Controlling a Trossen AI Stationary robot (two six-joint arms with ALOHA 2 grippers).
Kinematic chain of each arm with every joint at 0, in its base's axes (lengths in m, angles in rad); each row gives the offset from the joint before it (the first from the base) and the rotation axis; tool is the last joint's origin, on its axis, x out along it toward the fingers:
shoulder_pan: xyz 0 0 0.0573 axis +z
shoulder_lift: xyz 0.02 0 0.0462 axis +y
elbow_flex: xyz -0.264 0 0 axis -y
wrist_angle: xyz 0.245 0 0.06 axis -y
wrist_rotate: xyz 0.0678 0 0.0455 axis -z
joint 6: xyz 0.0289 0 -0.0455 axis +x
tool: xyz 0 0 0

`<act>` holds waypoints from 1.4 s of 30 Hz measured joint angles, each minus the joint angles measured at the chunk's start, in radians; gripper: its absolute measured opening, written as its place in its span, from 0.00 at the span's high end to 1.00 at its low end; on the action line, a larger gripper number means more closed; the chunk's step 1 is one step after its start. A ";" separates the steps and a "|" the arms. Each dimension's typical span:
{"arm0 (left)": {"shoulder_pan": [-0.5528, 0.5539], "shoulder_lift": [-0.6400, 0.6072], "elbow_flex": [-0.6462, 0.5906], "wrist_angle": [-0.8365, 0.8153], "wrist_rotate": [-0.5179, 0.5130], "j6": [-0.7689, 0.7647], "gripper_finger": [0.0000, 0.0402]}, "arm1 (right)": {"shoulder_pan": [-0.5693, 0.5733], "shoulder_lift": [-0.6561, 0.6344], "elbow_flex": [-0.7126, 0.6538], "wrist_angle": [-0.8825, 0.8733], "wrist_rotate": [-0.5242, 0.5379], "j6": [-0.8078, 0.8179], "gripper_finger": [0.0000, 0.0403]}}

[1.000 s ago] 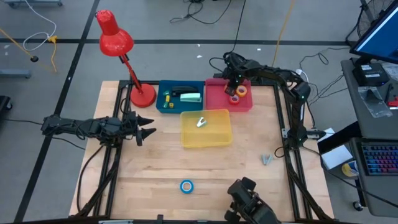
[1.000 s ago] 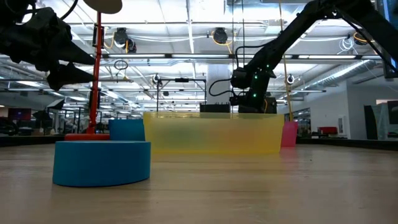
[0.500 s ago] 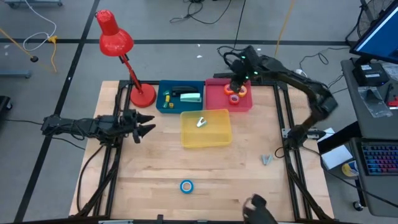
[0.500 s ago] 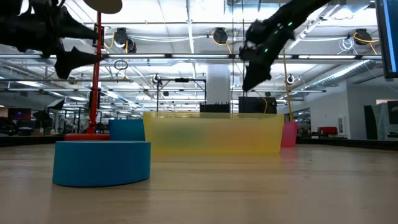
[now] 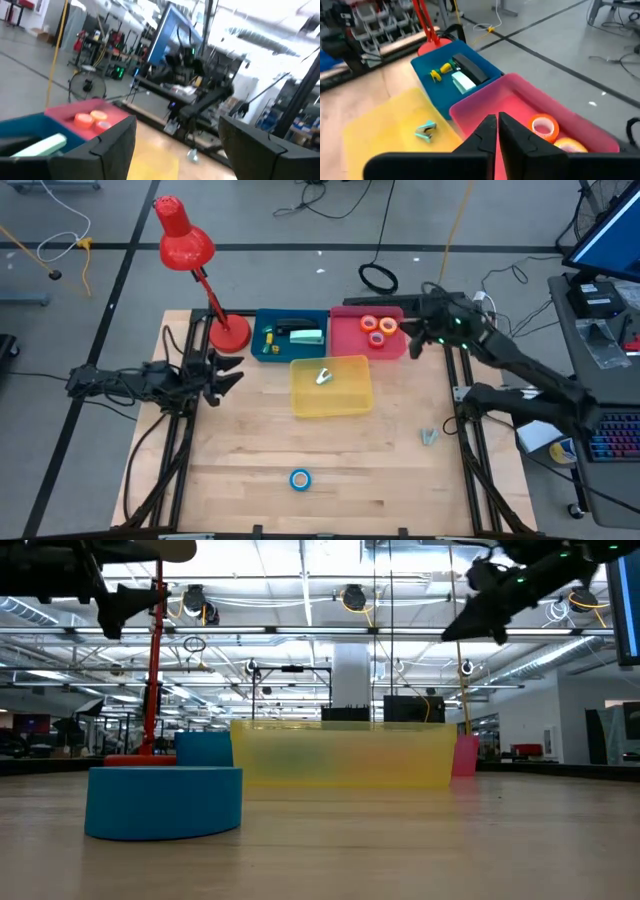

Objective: Pick and place Stapler, Stapler remover, tape
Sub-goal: Put the blue tape into the pink bin

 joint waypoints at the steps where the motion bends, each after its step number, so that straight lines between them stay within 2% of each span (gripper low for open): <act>1: 0.000 0.000 0.000 0.020 0.000 -0.007 0.31 | 0.000 -0.036 -0.022 0.000 0.000 0.017 0.99; 7: 0.000 0.000 0.000 0.170 0.006 -0.027 0.31 | 0.000 -0.191 -0.121 -0.002 -0.006 0.097 1.00; 12: -0.012 0.035 0.000 0.302 0.081 -0.026 0.31 | 0.000 -0.268 -0.173 0.000 -0.089 0.146 1.00; 16: -0.050 0.145 0.037 0.320 0.051 -0.042 0.31 | 0.000 -0.316 -0.211 0.000 -0.106 0.197 1.00; 19: -0.089 0.284 0.122 0.288 0.015 -0.072 0.31 | 0.000 -0.342 -0.230 0.000 -0.106 0.210 1.00; 22: -0.137 0.435 0.253 0.161 0.012 -0.127 0.31 | 0.000 -0.355 -0.236 0.000 -0.104 0.210 1.00; 24: -0.173 0.534 0.357 0.019 0.013 -0.198 0.31 | 0.000 -0.358 -0.237 0.000 -0.103 0.207 1.00; 29: -0.258 0.780 0.630 -0.404 0.013 -0.450 0.31 | 0.000 -0.358 -0.237 0.000 -0.102 0.182 1.00; 33: -0.315 0.950 0.789 -0.667 0.025 -0.691 0.31 | 0.000 -0.357 -0.237 0.000 -0.102 0.176 1.00; 36: -0.346 1.053 0.855 -0.739 0.082 -0.855 0.31 | 0.000 -0.357 -0.237 0.000 -0.102 0.175 1.00; 42: -0.384 1.225 0.879 -0.684 0.245 -1.121 0.31 | 0.000 -0.357 -0.237 0.000 -0.102 0.147 1.00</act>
